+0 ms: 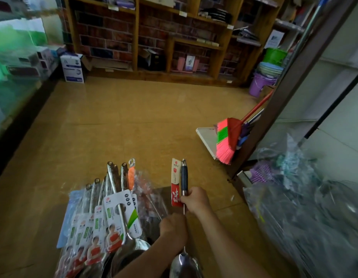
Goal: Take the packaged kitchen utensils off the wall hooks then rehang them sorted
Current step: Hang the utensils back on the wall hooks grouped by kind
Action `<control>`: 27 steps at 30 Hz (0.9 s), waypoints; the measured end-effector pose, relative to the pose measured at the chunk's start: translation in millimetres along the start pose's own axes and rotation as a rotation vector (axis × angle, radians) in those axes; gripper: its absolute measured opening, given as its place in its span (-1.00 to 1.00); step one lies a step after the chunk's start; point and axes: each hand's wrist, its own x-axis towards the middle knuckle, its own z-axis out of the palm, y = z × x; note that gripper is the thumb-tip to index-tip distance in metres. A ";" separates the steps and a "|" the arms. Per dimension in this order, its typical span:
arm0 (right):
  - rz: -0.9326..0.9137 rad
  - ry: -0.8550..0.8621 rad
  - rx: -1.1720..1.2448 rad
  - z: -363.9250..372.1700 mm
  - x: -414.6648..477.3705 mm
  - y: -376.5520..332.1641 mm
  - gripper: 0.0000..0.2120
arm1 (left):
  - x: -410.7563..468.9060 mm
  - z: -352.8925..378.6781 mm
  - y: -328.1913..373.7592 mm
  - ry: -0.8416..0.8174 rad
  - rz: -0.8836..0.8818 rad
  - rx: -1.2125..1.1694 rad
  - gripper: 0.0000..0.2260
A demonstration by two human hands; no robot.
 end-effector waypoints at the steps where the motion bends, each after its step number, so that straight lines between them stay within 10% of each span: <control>1: -0.014 0.033 0.021 -11.1 -6.4 -1.5 -0.86 | -4.5 -3.6 3.1 0.018 0.034 -0.049 -0.77; 11: -0.250 0.393 0.111 -133.0 -87.1 -8.8 -0.85 | -53.6 -46.6 79.1 0.086 0.292 -0.627 -0.79; 27: -0.262 1.004 0.225 -402.3 -311.1 144.3 -0.70 | -234.6 -62.9 371.4 -0.036 0.913 -0.728 -0.86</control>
